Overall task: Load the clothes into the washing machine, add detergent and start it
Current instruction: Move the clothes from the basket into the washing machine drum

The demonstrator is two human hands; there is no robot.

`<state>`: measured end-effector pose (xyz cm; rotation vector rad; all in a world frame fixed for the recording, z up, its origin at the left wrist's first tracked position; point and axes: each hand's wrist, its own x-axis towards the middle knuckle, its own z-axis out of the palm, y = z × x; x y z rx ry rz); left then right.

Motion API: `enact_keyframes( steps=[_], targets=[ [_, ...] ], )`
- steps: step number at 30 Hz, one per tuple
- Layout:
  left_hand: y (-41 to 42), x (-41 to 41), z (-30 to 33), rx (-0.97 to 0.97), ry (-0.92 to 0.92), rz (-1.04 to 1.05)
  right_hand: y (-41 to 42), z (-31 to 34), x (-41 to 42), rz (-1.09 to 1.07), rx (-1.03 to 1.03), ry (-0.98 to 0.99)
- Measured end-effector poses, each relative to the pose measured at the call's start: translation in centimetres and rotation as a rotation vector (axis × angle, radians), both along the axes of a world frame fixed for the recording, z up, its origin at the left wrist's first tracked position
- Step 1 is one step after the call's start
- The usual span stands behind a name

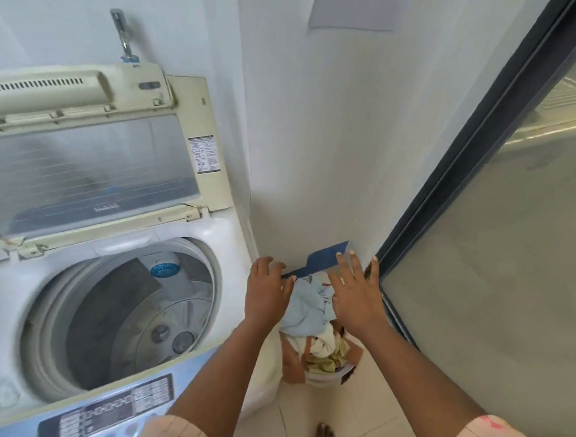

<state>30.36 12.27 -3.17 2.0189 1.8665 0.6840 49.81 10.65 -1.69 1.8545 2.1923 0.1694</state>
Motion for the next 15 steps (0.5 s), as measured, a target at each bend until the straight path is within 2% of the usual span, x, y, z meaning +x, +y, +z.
enact_keyframes(
  steps=[3,6,15],
  targets=[
    [-0.6,3.0,-0.8,-0.122,0.115,-0.057,0.9,-0.5,3.4,-0.044,-0.057,-0.023],
    [-1.5,4.7,-1.5,-0.199,0.210,-0.063,1.5,-1.2,6.6,0.002,-0.107,-0.063],
    [-1.0,6.3,-3.6,-0.427,0.373,-0.062,4.2,-4.7,9.7,0.012,-0.238,0.025]
  ],
)
